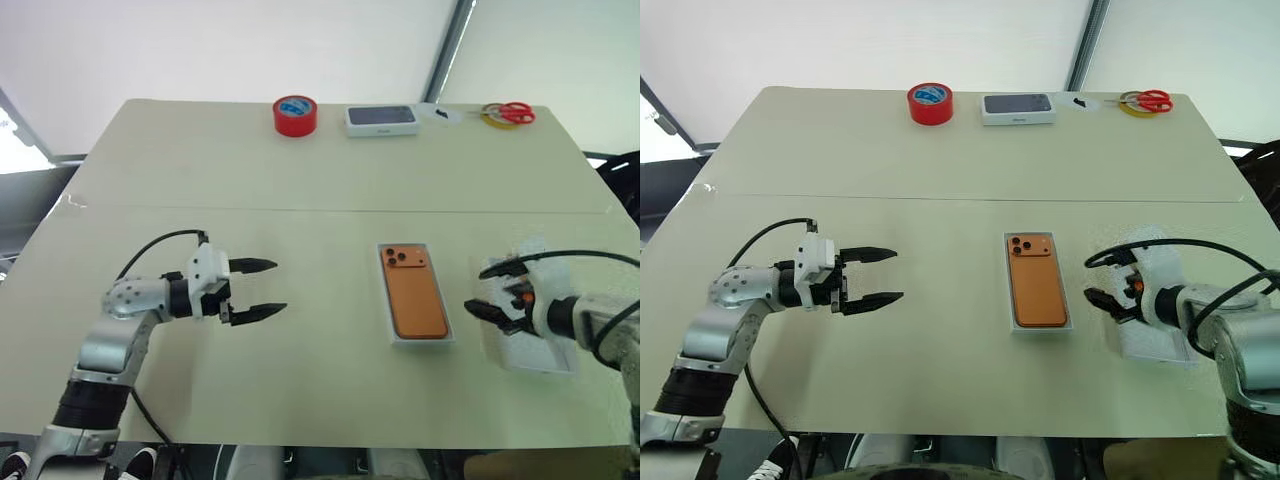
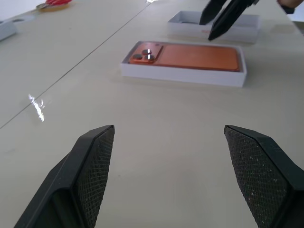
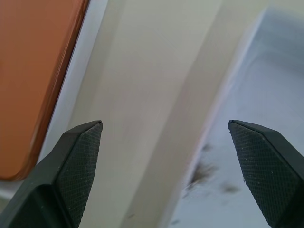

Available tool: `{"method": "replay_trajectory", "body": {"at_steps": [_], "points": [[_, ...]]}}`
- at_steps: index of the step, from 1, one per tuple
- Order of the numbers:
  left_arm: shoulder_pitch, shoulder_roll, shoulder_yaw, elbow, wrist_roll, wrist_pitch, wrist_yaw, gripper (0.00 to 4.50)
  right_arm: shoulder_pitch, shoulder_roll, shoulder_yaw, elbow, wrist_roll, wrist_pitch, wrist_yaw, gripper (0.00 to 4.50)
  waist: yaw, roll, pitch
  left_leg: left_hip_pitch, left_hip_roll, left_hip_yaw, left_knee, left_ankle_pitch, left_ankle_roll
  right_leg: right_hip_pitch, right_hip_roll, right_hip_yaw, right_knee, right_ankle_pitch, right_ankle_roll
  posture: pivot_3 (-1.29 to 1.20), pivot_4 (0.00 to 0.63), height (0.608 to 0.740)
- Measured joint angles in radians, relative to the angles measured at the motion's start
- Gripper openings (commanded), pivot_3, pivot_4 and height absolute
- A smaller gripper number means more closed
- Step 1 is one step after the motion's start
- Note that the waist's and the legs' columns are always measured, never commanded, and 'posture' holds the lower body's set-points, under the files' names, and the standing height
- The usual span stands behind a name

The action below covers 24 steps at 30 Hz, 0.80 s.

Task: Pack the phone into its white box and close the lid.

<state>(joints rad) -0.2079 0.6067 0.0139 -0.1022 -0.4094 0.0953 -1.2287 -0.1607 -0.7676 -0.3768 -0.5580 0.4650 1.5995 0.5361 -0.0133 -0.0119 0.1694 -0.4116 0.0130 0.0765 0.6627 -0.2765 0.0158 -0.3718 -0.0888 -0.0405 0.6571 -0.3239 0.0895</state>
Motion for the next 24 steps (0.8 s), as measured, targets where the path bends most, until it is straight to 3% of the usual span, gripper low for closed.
{"method": "replay_trajectory", "body": {"at_steps": [20, 23, 24], "points": [[0.024, 0.021, -0.001, -0.057, -0.044, -0.058, -0.077, 3.87, -0.063, -0.209, 0.056, 0.202, 0.537, 0.008, -0.336, 4.42, 0.0, 0.0, 0.0, 0.0, 0.0, 0.001, 0.0, -0.001, 0.002, 0.0, 0.001, 0.0, 0.0, 0.0, 0.0, 0.0, 0.15, 0.73], [0.035, 0.018, -0.003, -0.067, -0.042, -0.062, -0.065, 3.93, -0.071, -0.208, 0.061, 0.219, 0.581, 0.008, -0.396, 3.59, 0.001, 0.0, 0.0, 0.0, 0.0, 0.001, 0.0, -0.001, 0.002, 0.0, 0.001, 0.0, 0.0, 0.0, 0.0, 0.0, 0.15, 0.73], [0.038, 0.016, -0.005, -0.069, -0.04, -0.063, -0.06, 3.93, -0.07, -0.206, 0.062, 0.223, 0.586, 0.008, -0.412, 3.1, 0.001, 0.0, 0.0, 0.0, 0.0, 0.001, 0.0, -0.001, 0.002, 0.0, 0.001, 0.0, 0.0, 0.0, 0.0, 0.0, 0.15, 0.73]]}}
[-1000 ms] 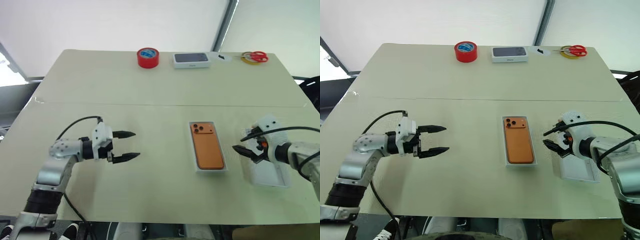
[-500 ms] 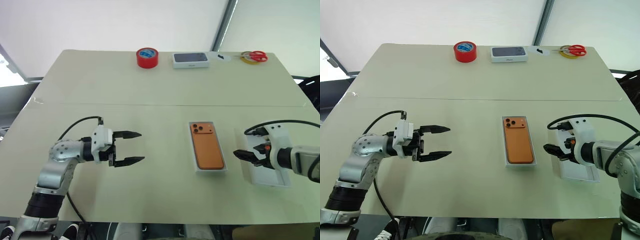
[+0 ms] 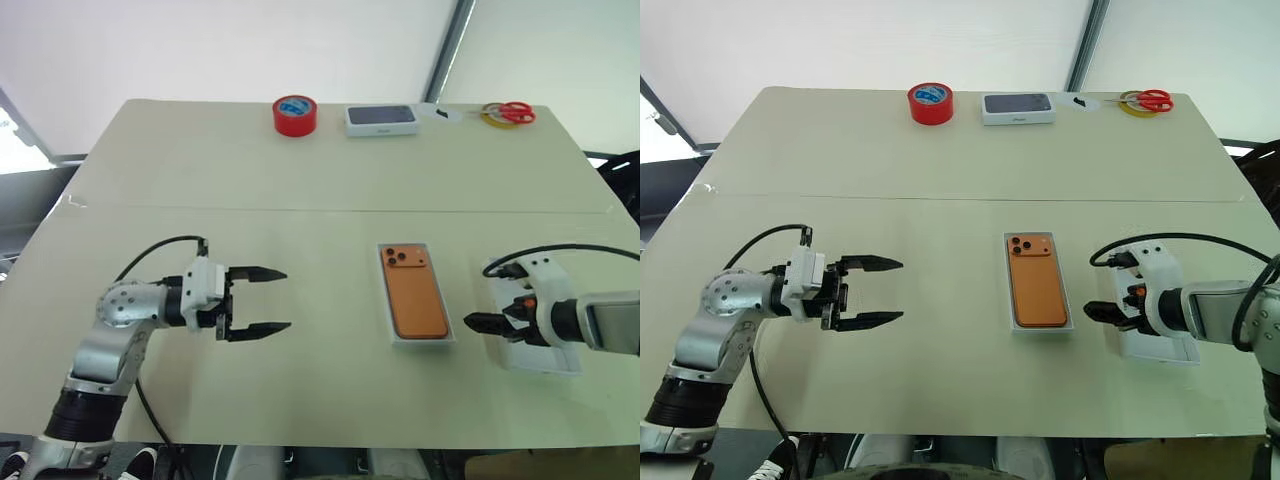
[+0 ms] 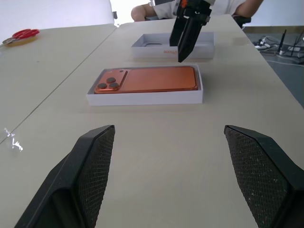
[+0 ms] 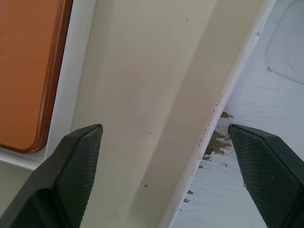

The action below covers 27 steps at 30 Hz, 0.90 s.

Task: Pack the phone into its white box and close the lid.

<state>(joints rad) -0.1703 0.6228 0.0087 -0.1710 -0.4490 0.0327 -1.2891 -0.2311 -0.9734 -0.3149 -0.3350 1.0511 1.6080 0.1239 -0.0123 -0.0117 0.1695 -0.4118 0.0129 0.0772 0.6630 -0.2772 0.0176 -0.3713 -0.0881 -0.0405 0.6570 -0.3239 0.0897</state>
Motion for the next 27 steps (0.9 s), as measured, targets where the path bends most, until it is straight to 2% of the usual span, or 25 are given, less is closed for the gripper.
{"method": "replay_trajectory", "body": {"at_steps": [6, 12, 17, 23, 25, 27], "points": [[0.011, -0.006, -0.015, -0.001, 0.004, -0.001, 0.029, 3.93, -0.005, 0.044, -0.001, 0.003, 0.007, -0.001, -0.157, 0.05, -0.003, -0.002, -0.001, 0.0, 0.001, 0.0, 0.0, 0.0, 0.0, 0.0, 0.001, 0.0, 0.0, 0.0, 0.0, 0.0, 0.15, 0.73], [0.013, -0.003, -0.016, 0.0, 0.005, -0.014, 0.038, 3.93, -0.015, 0.073, -0.008, 0.006, 0.054, 0.0, -0.232, 0.05, -0.005, -0.004, -0.003, 0.0, 0.001, 0.0, 0.0, 0.0, 0.0, 0.001, 0.001, 0.0, 0.0, 0.0, 0.0, 0.0, 0.15, 0.73], [0.007, -0.007, -0.016, 0.007, 0.008, -0.021, 0.058, 3.93, -0.108, 0.152, 0.002, 0.023, 0.01, -0.008, -0.248, 0.05, -0.007, -0.001, -0.001, 0.0, 0.001, 0.0, 0.0, 0.0, 0.0, -0.001, 0.002, 0.0, 0.0, 0.0, 0.0, 0.0, 0.15, 0.73], [-0.011, -0.036, -0.016, 0.035, 0.018, -0.017, 0.119, 3.93, -0.27, 0.256, 0.024, 0.03, -0.095, -0.242, -0.136, 0.05, -0.001, 0.0, -0.001, -0.003, 0.001, 0.001, 0.0, 0.0, 0.0, -0.003, 0.002, 0.0, 0.0, 0.0, 0.0, 0.0, 0.15, 0.73], [-0.012, -0.056, -0.014, 0.042, 0.024, -0.011, 0.157, 3.93, -0.302, 0.387, 0.046, 0.024, -0.142, -0.422, -0.073, 0.05, -0.003, 0.0, -0.001, -0.002, 0.001, 0.001, 0.0, 0.0, 0.0, -0.003, 0.003, 0.0, 0.0, 0.0, 0.0, 0.0, 0.15, 0.73], [-0.016, -0.086, -0.024, 0.044, 0.028, -0.011, 0.195, 3.93, -0.309, 0.565, 0.082, -0.001, -0.14, -0.562, -0.025, 0.05, -0.006, 0.0, -0.001, -0.003, 0.003, 0.001, 0.0, 0.0, 0.0, -0.004, 0.005, 0.001, 0.002, 0.0, 0.001, 0.0, 0.15, 0.73]]}}
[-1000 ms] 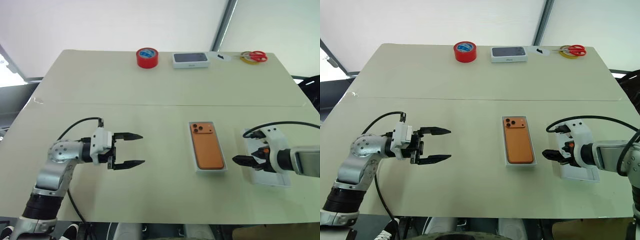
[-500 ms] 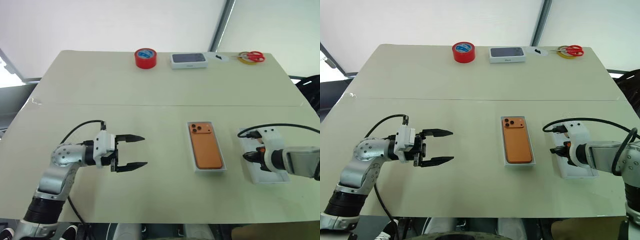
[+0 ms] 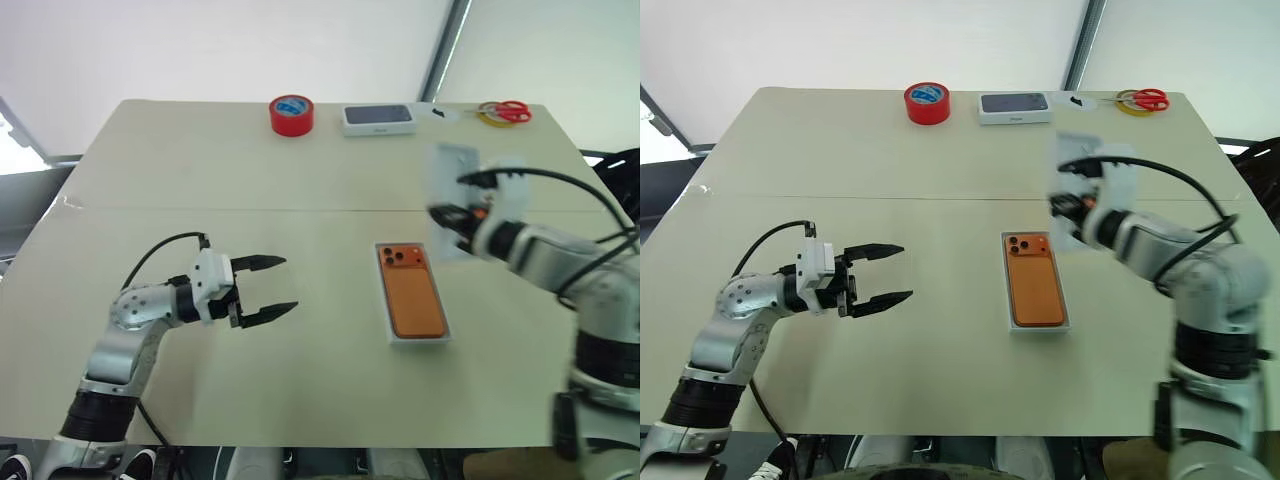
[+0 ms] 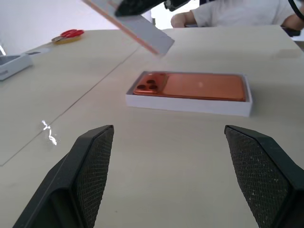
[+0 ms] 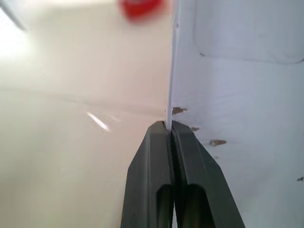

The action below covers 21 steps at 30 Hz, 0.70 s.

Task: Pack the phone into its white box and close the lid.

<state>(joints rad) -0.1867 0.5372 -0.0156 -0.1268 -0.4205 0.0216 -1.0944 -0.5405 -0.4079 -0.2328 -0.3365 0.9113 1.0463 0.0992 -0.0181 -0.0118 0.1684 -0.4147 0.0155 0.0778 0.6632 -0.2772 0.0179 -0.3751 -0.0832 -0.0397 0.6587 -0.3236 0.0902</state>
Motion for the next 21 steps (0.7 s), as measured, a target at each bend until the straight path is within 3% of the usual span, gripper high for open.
{"method": "replay_trajectory", "body": {"at_steps": [2, 5, 10, 13, 14, 16, 19, 21], "points": [[-0.003, -0.004, -0.002, -0.002, 0.0, 0.012, 0.019, 3.93, 0.003, 0.058, 0.03, -0.008, 0.01, -0.046, 0.027, 0.05, 0.007, 0.0, 0.0, -0.003, 0.0, 0.0, 0.001, 0.0, 0.0, -0.003, 0.0, 0.0, 0.002, 0.0, 0.0, 0.0, 0.15, 0.73], [0.0, -0.021, 0.008, -0.007, -0.028, 0.082, 0.07, 3.93, 0.024, 0.217, -0.019, -0.009, 0.16, -0.084, 0.003, 0.05, 0.008, 0.0, 0.0, -0.005, -0.001, -0.001, 0.004, 0.001, -0.001, -0.004, -0.002, 0.0, 0.004, 0.0, 0.0, 0.0, 0.15, 0.73], [0.004, -0.043, 0.012, -0.052, -0.045, 0.134, 0.139, 3.93, 0.129, 0.183, -0.039, 0.002, 0.561, 0.006, -0.046, 0.05, 0.006, 0.0, 0.0, -0.005, -0.002, -0.001, 0.004, 0.0, 0.0, -0.003, -0.004, 0.0, 0.004, 0.0, 0.0, 0.0, 0.15, 0.73], [0.006, -0.052, 0.011, -0.073, -0.055, 0.163, 0.156, 3.11, 0.165, 0.109, -0.013, 0.021, 0.761, 0.027, -0.099, 0.0, 0.0, 0.0, 0.0, -0.005, -0.002, 0.0, 0.004, 0.0, 0.0, -0.004, -0.003, 0.0, 0.004, 0.0, 0.0, 0.0, 0.15, 0.73], [0.003, -0.062, 0.011, -0.084, -0.071, 0.187, 0.166, 2.64, 0.186, 0.026, 0.027, 0.022, 0.841, 0.063, -0.099, 0.0, 0.0, 0.001, 0.0, -0.005, -0.002, 0.0, 0.004, 0.0, 0.001, -0.004, -0.003, 0.0, 0.004, 0.0, 0.0, 0.0, 0.15, 0.73], [0.002, -0.074, 0.011, -0.087, -0.073, 0.196, 0.185, 1.67, 0.221, -0.063, 0.099, 0.025, 0.875, 0.12, -0.099, 0.0, 0.001, 0.0, 0.0, -0.005, -0.002, -0.001, 0.003, 0.0, 0.001, -0.004, -0.003, 0.0, 0.003, 0.0, 0.0, 0.0, 0.15, 0.73], [-0.01, -0.105, 0.002, -0.09, -0.085, 0.217, 0.196, 0.13, 0.217, -0.074, 0.177, 0.11, 0.845, 0.126, -0.132, 0.0, 0.001, 0.0, 0.0, -0.005, -0.002, 0.0, 0.004, 0.0, 0.0, -0.004, -0.003, 0.0, 0.004, 0.0, 0.0, 0.0, 0.15, 0.73], [-0.01, -0.118, -0.011, -0.097, -0.093, 0.232, 0.201, 0.05, 0.194, -0.086, 0.193, 0.127, 0.833, 0.125, -0.126, 0.0, 0.006, 0.001, -0.001, -0.005, -0.002, 0.0, 0.004, 0.0, 0.001, -0.004, -0.002, 0.0, 0.004, 0.0, 0.0, 0.0, 0.15, 0.73]]}}
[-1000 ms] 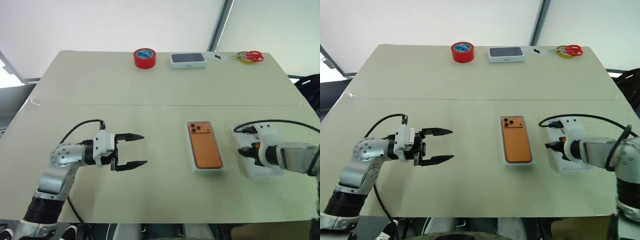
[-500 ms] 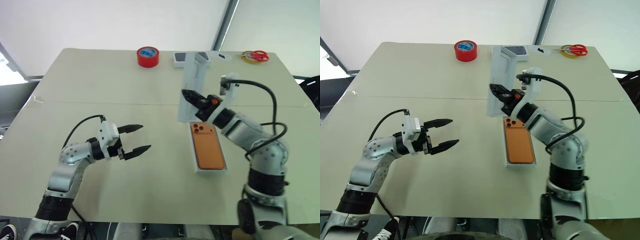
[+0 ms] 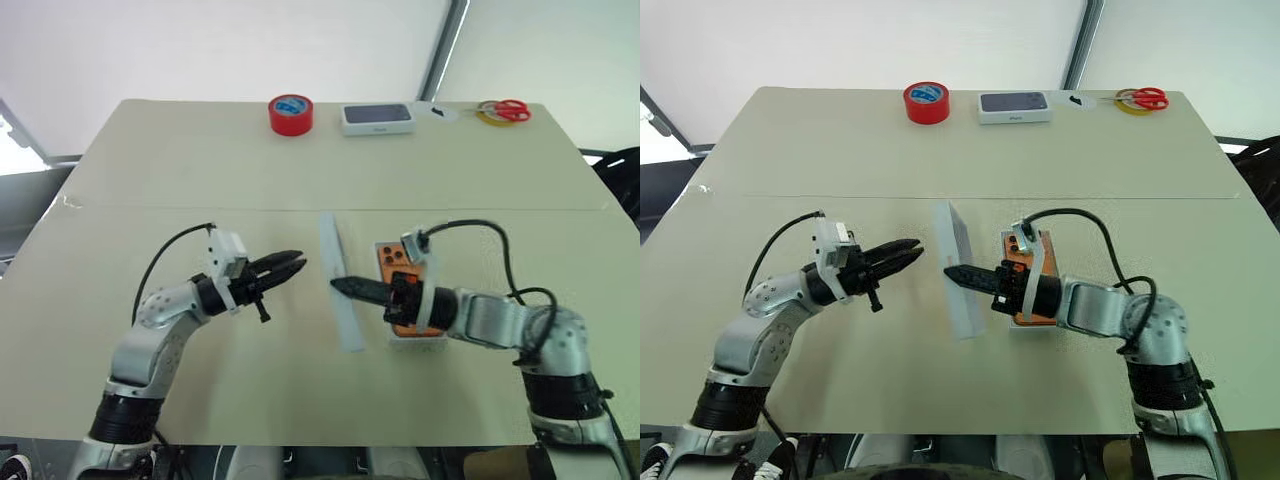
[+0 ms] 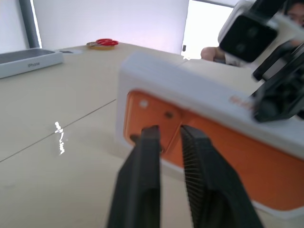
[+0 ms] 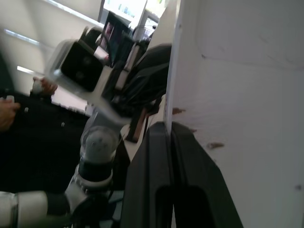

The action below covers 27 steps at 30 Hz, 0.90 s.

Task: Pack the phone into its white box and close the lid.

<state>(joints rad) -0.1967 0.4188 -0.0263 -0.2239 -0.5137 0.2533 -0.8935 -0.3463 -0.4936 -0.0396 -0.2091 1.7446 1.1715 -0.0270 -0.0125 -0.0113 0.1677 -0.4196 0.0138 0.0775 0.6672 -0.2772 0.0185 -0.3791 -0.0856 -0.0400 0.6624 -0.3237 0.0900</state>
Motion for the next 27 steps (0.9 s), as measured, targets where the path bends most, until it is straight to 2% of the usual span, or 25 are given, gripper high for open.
{"method": "replay_trajectory", "body": {"at_steps": [4, 9, 10, 11, 14, 18, 21, 27], "points": [[-0.02, -0.052, -0.032, 0.021, 0.005, 0.014, 0.019, 0.05, -0.027, 0.023, 0.016, 0.062, -0.027, -0.038, -0.035, 0.0, 0.004, -0.001, 0.0, 0.0, 0.0, 0.0, 0.001, 0.0, 0.0, 0.001, 0.0, 0.0, -0.001, 0.0, 0.0, 0.0, 0.15, 0.73], [-0.036, -0.092, -0.096, 0.05, 0.026, 0.02, 0.012, 0.05, -0.031, -0.008, 0.009, 0.071, -0.059, -0.037, 0.016, 0.0, 0.004, -0.001, -0.001, 0.002, -0.001, 0.0, 0.001, -0.001, 0.001, 0.003, 0.0, 0.0, -0.001, 0.0, 0.0, 0.0, 0.15, 0.73], [-0.036, -0.093, -0.107, 0.056, 0.035, 0.01, 0.008, 0.0, -0.025, -0.017, 0.001, 0.075, -0.055, -0.031, 0.025, 0.6, 0.004, -0.001, -0.002, 0.003, -0.001, 0.0, 0.001, -0.001, 0.002, 0.005, 0.0, 0.0, -0.001, 0.0, 0.0, 0.0, 0.15, 0.73], [-0.038, -0.104, -0.121, 0.067, 0.053, -0.012, 0.007, 0.0, -0.009, -0.038, -0.015, 0.087, -0.045, -0.028, 0.035, 0.95, 0.009, -0.001, -0.002, 0.005, -0.001, 0.0, 0.001, -0.001, 0.002, 0.007, -0.001, 0.0, -0.002, 0.0, 0.0, 0.0, 0.15, 0.73], [-0.038, -0.125, -0.158, 0.117, 0.087, -0.026, 0.004, 0.0, 0.015, -0.071, -0.044, 0.107, -0.05, -0.023, 0.056, 2.4, 0.011, -0.001, -0.002, 0.006, -0.001, 0.0, 0.001, -0.002, 0.003, 0.008, -0.001, 0.0, -0.004, 0.0, 0.0, 0.0, 0.15, 0.73], [-0.065, -0.17, -0.185, 0.189, 0.115, -0.045, 0.006, 0.0, 0.003, -0.127, -0.069, 0.118, -0.12, -0.024, 0.129, 2.4, 0.01, -0.001, -0.002, 0.005, -0.001, 0.0, 0.0, -0.002, 0.003, 0.007, -0.001, 0.0, -0.004, 0.0, 0.0, 0.0, 0.15, 0.73], [-0.122, -0.221, -0.196, 0.25, 0.143, -0.079, 0.012, 0.0, -0.015, -0.208, -0.106, 0.147, -0.218, -0.032, 0.223, 2.4, 0.02, -0.001, -0.002, 0.005, -0.001, 0.0, 0.001, -0.002, 0.003, 0.007, -0.001, 0.0, -0.004, 0.0, 0.0, 0.0, 0.15, 0.73], [-0.181, -0.302, -0.226, 0.349, 0.183, -0.11, 0.02, 0.0, 0.019, -0.371, -0.124, 0.171, -0.414, -0.039, 0.475, 2.4, 0.024, -0.001, -0.002, 0.003, 0.0, 0.0, 0.0, -0.002, 0.003, 0.005, -0.001, 0.0, -0.004, 0.0, 0.0, 0.0, 0.15, 0.73]]}}
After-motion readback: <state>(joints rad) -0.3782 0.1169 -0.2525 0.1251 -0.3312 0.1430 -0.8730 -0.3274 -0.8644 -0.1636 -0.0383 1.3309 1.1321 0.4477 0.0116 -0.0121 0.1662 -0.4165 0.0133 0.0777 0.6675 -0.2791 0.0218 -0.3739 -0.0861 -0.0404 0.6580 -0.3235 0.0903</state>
